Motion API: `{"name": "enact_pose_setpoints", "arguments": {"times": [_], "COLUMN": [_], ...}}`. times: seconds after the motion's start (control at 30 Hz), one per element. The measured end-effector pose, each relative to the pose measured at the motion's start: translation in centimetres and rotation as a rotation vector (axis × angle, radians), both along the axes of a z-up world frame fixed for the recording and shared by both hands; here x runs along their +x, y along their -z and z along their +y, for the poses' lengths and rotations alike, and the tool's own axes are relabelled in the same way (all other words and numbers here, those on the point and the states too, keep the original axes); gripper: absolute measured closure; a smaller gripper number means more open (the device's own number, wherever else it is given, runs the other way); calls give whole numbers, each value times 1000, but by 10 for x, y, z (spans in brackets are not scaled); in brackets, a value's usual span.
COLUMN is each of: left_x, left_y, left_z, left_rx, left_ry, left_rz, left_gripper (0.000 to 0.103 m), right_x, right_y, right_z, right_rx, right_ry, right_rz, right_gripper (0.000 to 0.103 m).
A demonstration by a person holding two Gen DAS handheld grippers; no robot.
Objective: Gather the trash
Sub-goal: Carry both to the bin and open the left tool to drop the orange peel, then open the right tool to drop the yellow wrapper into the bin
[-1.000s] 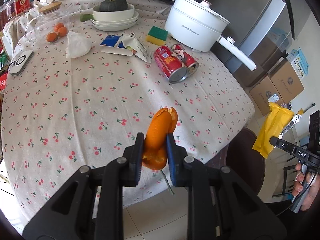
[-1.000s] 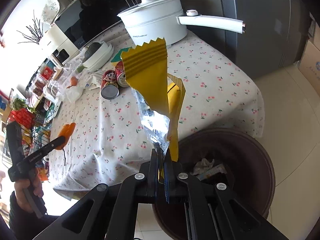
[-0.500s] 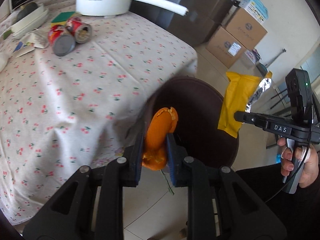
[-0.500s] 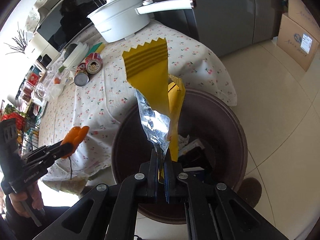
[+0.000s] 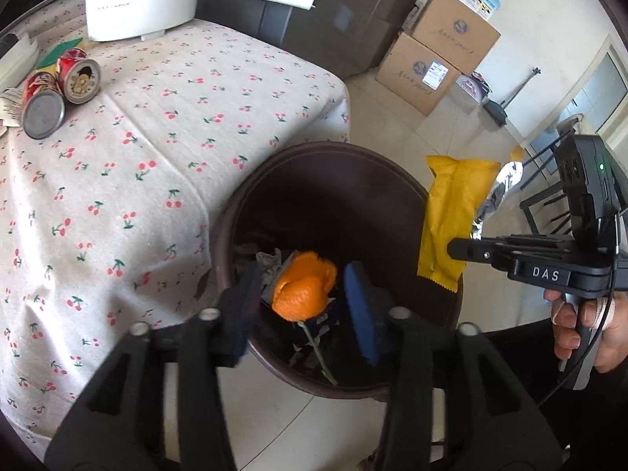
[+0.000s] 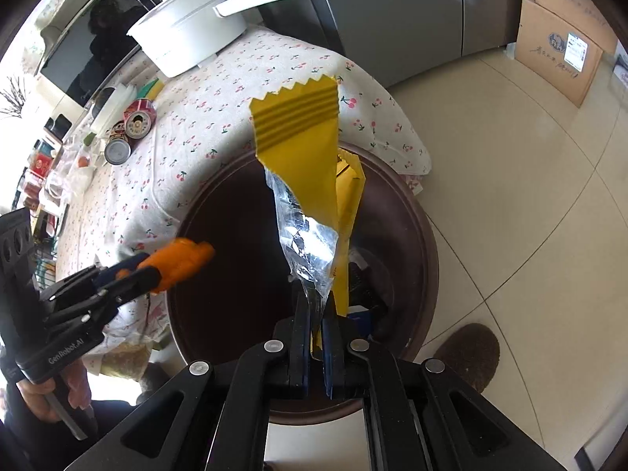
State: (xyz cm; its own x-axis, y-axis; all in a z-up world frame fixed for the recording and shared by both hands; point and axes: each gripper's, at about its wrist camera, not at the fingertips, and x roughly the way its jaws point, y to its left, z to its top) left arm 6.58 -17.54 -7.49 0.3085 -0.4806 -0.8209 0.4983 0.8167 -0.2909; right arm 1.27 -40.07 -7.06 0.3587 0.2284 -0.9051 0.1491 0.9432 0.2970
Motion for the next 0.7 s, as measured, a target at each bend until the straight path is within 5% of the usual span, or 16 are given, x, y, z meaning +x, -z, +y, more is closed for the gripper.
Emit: {"name": "enact_pose_setpoints", "arguments": {"times": [0.03,0.63,0.7], "left_x": [0,9,8], "left_y": [-4,-34,-35], "left_z": [4,110,120], "left_rx": [5,136,147], "left_ry": [-22,-308,-325], "left_rz": [-22,-111,-113], "left_gripper": [25,8,7], "right_x": [0,32,36], "right_y": [1,21,21], "right_z": [0,44,45], "right_rx": [-1,-31,-26], "right_ry": [0,-59,-39], "right_rz": [2,70,69], "right_gripper": [97,94,78]}}
